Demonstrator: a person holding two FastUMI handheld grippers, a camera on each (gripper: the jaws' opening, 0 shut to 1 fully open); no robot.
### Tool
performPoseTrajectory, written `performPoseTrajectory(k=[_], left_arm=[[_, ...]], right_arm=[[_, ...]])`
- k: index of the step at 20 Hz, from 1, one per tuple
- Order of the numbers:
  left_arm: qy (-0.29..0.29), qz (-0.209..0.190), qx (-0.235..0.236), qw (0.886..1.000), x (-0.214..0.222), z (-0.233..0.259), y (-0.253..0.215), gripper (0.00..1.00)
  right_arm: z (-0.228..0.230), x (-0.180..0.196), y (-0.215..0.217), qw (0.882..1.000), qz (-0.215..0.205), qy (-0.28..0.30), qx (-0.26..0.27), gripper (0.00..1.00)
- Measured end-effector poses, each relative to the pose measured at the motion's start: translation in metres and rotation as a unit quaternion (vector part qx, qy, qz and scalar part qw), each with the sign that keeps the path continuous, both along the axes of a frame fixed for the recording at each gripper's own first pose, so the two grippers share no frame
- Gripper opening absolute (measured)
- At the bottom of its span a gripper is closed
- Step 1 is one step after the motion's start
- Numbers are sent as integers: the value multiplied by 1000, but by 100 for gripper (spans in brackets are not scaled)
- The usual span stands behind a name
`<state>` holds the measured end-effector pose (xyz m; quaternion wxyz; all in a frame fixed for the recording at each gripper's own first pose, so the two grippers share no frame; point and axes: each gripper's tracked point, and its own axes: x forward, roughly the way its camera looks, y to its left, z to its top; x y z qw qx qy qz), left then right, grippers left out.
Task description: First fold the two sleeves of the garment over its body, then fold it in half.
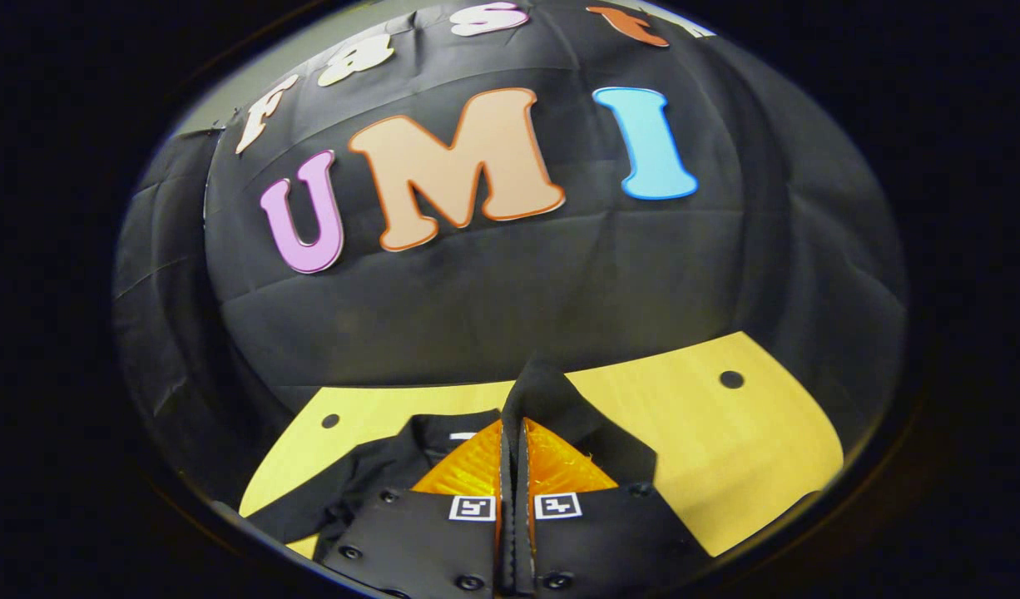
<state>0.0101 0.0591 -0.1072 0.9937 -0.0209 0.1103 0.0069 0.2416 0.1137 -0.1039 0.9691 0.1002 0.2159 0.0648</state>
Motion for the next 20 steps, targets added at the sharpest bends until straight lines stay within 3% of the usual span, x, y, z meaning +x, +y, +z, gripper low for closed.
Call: performPoseTrajectory(k=[6,12,15,20], left_arm=[[14,21,-12,1000,-9,-12,23,92],[28,43,-5,999,-18,-23,42,92],[31,50,2,998,-20,-25,50,92],[32,62,-8,998,-28,-26,59,92]], right_arm=[[-32,18,107,996,45,38,63,3],[-85,-11,199,982,134,81,108,3],[-106,-26,223,974,168,95,117,3],[-129,-31,233,969,179,115,126,5]])
